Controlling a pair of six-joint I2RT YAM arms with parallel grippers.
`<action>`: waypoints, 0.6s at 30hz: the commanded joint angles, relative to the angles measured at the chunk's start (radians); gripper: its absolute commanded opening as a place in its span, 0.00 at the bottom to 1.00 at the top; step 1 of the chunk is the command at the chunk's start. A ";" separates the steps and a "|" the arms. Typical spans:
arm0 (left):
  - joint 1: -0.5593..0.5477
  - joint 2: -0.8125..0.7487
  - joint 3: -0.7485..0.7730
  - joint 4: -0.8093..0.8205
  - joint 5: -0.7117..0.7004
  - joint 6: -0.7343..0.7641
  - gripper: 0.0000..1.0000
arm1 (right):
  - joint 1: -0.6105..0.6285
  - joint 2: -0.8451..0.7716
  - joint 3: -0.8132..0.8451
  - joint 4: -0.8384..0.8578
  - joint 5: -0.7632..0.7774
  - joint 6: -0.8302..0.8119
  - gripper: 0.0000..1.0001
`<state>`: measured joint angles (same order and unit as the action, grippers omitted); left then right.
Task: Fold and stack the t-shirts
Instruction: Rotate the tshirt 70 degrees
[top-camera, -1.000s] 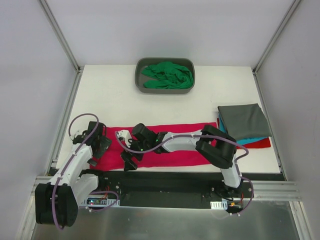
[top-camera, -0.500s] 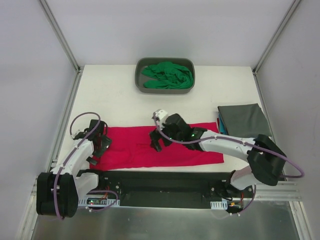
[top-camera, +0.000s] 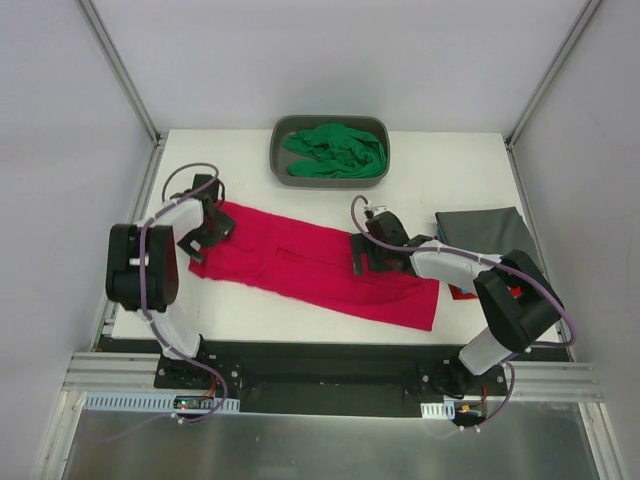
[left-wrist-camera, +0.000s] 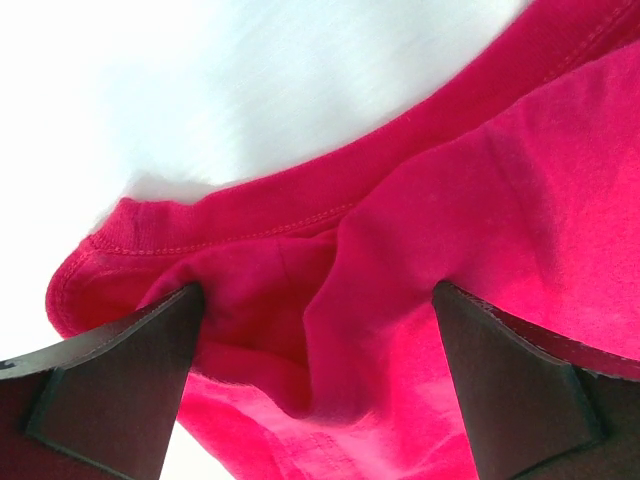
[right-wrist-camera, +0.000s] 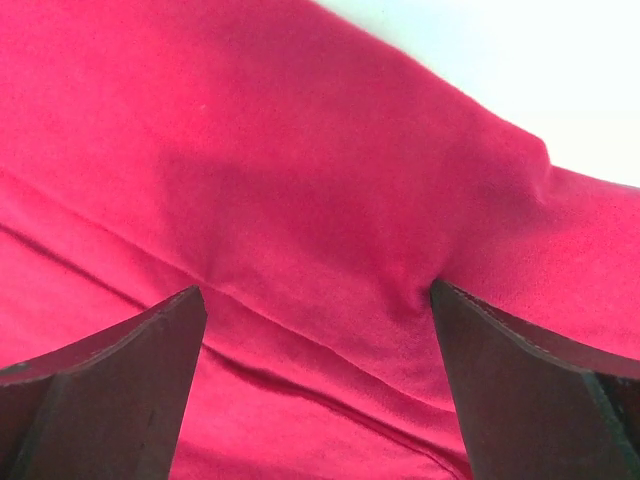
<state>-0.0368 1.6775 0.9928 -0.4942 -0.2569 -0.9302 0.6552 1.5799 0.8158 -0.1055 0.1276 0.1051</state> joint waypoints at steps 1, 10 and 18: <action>0.017 0.223 0.223 0.056 0.122 0.076 0.99 | 0.047 0.048 -0.015 -0.079 -0.117 0.088 0.96; 0.026 0.468 0.641 -0.052 0.097 0.082 0.99 | 0.300 0.028 -0.017 -0.121 -0.227 0.211 0.96; 0.051 0.501 0.886 -0.145 0.068 0.160 0.99 | 0.310 -0.053 0.098 -0.302 0.002 0.168 0.96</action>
<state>-0.0090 2.2208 1.7931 -0.5701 -0.1806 -0.8242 0.9657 1.5776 0.8680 -0.2249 0.0238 0.2550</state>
